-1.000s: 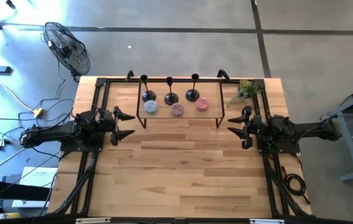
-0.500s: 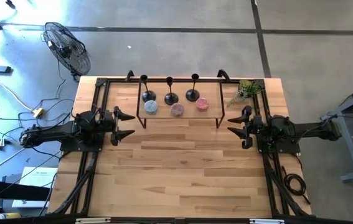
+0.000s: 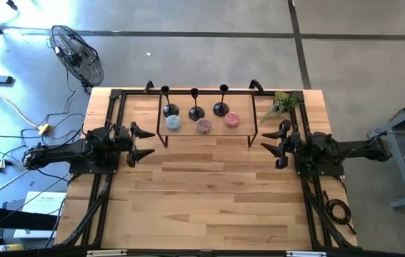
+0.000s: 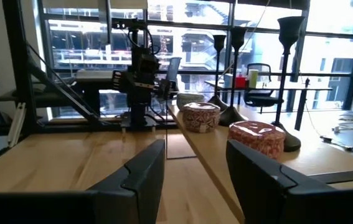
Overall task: Pick & Place candle stick holders
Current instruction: Return to Home Position
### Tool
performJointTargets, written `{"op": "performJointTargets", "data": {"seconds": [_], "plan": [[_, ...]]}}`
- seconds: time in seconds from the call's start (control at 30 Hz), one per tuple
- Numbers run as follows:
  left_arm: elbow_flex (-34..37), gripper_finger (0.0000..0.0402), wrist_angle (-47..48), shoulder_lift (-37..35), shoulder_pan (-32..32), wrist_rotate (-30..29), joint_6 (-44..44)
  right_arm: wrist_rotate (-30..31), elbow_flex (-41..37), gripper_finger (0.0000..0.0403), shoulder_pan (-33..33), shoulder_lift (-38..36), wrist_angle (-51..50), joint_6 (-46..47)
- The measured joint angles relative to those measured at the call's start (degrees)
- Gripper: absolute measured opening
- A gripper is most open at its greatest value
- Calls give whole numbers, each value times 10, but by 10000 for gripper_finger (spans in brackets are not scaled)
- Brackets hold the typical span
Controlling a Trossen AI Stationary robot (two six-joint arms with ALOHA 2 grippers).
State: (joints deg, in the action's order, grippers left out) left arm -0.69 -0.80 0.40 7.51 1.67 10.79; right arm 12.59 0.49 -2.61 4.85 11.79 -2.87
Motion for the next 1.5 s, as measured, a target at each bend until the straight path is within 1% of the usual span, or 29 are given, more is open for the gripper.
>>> {"op": "performJointTargets", "data": {"seconds": [0.23, 0.5, 0.6, 0.7, 0.8, 1.0, 1.3, 1.5], "plan": [[0, 340, 0, 0, 0, 0, 0, 5, 0, 167, 0, 0, 7, -6], [0, 340, 0, 0, 0, 0, 0, -5, 0, 167, 0, 0, 15, 85], [0, 340, 0, 0, 0, 0, 0, -5, 0, 167, 0, 0, 39, 129], [0, 340, 0, 0, 0, 0, 0, 24, 0, 163, 0, 0, 60, 210], [0, 340, 0, 0, 0, 0, 0, 48, 0, 161, 0, 0, 61, 252], [0, 340, 0, 0, 0, 0, 0, 55, 0, 165, 0, 0, 61, 231], [0, 340, 0, 0, 0, 0, 0, 53, 0, 166, 0, 0, 61, 235], [0, 340, 0, 0, 0, 0, 0, 80, 0, 163, 0, 0, 85, 235]]}}
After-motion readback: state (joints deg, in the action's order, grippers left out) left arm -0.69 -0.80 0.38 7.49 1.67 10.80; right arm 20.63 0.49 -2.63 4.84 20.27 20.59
